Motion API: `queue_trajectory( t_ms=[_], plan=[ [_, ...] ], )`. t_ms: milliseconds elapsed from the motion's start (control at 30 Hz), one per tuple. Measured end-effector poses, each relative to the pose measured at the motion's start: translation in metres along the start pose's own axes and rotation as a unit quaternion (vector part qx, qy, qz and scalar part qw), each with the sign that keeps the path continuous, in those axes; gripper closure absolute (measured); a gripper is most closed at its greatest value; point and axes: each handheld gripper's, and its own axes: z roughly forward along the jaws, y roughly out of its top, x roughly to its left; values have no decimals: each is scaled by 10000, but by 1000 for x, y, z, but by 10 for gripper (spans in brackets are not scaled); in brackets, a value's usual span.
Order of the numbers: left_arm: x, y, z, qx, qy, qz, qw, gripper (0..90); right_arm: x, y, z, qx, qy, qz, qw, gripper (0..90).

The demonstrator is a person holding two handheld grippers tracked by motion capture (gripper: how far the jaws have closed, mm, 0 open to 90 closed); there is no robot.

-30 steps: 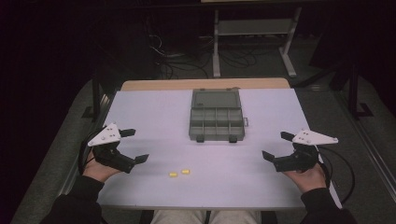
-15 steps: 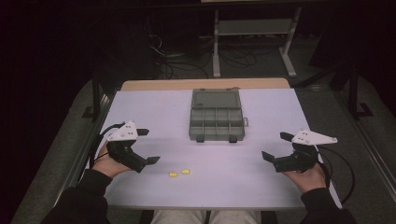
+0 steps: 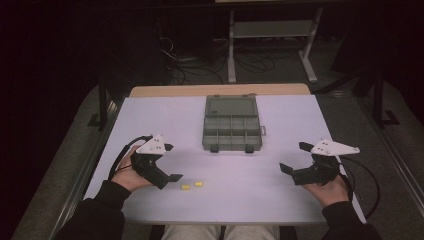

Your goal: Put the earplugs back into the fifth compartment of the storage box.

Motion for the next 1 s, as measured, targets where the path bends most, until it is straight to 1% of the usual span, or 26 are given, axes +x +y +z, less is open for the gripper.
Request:
queue_trajectory(
  t_ms=[200,267,333,367,433,500,533,600,633,667,700,767,800,833,867,900,933,1000],
  plan=[
    [-6,-3,13,172,-109,55,9998,3,0,0,0,19,12,-21,10000,0],
    [-6,-4,15,188,-132,74,9997,3,0,0,0,19,14,-22,10000,0],
    [-8,-6,22,313,-199,116,9992,3,1,0,1,35,18,-37,10000,0],
    [-8,-6,22,313,-199,116,9992,3,1,0,1,35,18,-37,10000,0],
    [-10,-8,27,429,-251,159,9986,3,1,0,1,53,15,-41,10000,0],
    [-10,-9,30,448,-279,146,9985,3,1,0,2,67,19,-43,10000,0],
    [-11,-11,34,575,-374,166,9975,3,1,0,2,76,19,-53,10000,0],
    [-12,-11,36,613,-404,154,9972,3,1,0,2,80,23,-62,9999,0],
    [-13,-12,39,659,-480,166,9965,16,2,0,2,91,27,-72,9999,0],
    [-13,-12,39,659,-480,166,9965,55,2,0,2,93,31,-77,9999,0],
    [-13,-14,41,684,-577,188,9958,73,2,0,2,95,32,-81,9999,0],
    [-13,-16,44,757,-643,200,9949,85,2,0,3,105,39,-85,9999,0],
    [-13,-16,44,757,-643,200,9949,119,2,0,3,107,40,-86,9999,0],
    [-13,-17,45,797,-712,226,9940,119,2,0,3,107,40,-86,9999,0],
    [-13,-19,47,843,-771,216,9932,144,2,0,3,120,42,-83,9999,0],
    [-13,-19,47,843,-771,216,9932,156,2,0,3,122,46,-89,9999,0],
    [-12,-20,48,896,-919,199,9915,185,2,0,3,125,45,-92,9999,0],
    [-11,-22,50,945,-991,202,9904,230,2,0,4,135,58,-96,9998,0]
  ],
)
